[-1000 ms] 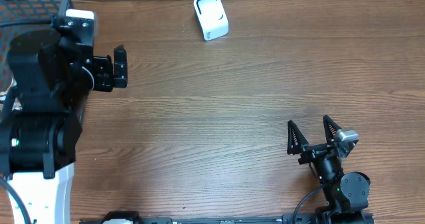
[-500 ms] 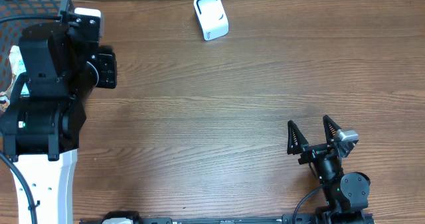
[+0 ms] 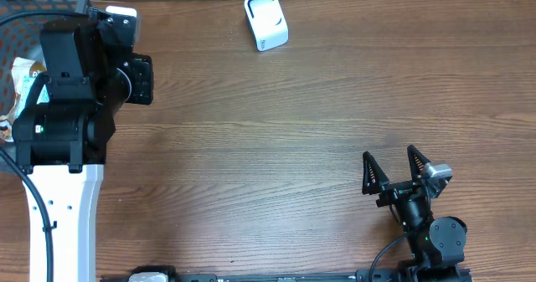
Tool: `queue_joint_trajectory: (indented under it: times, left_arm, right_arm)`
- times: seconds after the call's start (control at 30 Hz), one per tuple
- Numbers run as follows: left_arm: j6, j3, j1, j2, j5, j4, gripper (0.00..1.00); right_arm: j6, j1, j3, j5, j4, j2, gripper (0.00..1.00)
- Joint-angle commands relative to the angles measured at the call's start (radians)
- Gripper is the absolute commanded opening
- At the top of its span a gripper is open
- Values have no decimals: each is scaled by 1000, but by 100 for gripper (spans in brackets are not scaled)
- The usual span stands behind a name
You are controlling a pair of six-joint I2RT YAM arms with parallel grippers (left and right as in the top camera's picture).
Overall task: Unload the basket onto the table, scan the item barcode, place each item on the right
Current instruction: 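Raise the left gripper and move it over the grey basket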
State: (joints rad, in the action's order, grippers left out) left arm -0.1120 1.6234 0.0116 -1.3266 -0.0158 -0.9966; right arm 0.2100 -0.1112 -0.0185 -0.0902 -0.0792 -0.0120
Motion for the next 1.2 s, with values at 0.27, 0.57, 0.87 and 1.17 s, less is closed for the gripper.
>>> queue_joint_trajectory:
  times: [0.27, 0.57, 0.87, 1.17]
  left_arm:
    - [-4, 23, 2, -7, 95, 2, 4]
    - [-4, 23, 2, -7, 94, 2, 9]
    - [-3, 23, 2, -7, 75, 0, 4]
    - [137, 23, -9, -8, -106, 15, 11]
  right_arm:
    - [6, 2, 11, -5, 3, 9, 100]
    - [6, 2, 11, -5, 3, 9, 100]
    - [6, 2, 11, -5, 3, 9, 100]
    - [6, 2, 11, -5, 3, 9, 100]
